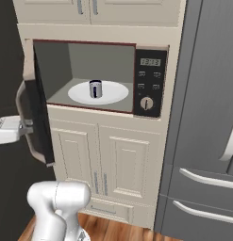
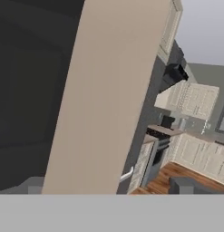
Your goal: Pick the mug from the counter and place it inside the microwave. Then close the microwave.
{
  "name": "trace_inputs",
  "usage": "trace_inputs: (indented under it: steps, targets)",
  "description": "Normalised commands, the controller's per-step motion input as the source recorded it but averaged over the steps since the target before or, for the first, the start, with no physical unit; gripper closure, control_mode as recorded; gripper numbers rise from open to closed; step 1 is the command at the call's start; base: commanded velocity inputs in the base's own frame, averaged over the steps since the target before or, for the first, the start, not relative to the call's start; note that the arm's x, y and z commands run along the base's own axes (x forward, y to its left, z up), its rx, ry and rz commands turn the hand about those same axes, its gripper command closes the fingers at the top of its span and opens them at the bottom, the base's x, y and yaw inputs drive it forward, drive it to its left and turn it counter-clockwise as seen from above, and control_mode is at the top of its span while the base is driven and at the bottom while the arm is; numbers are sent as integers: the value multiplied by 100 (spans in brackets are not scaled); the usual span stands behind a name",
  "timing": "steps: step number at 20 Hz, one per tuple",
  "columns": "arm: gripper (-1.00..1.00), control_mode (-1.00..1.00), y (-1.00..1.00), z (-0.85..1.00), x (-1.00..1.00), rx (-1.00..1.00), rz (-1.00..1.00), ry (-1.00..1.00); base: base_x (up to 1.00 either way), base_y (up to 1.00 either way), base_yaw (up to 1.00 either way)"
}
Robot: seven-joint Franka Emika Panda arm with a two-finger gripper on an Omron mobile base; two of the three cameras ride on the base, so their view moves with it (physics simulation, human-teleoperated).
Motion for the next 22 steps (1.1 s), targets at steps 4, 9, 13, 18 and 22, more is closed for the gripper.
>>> trace_inputs:
  steps: [4, 9, 13, 18, 22]
  targets:
    - [-100, -100, -61, 15, 17, 0, 8, 0, 0, 0, 0]
    - [-100, -100, -51, 13, 26, 0, 11, 0, 0, 0, 0]
    - [-100, -100, -43, 12, 30, 0, 12, 0, 0, 0, 0]
    - [-100, -100, -36, 15, 27, 0, 11, 0, 0, 0, 0]
    - [-100, -100, -35, 11, 28, 0, 11, 0, 0, 0, 0]
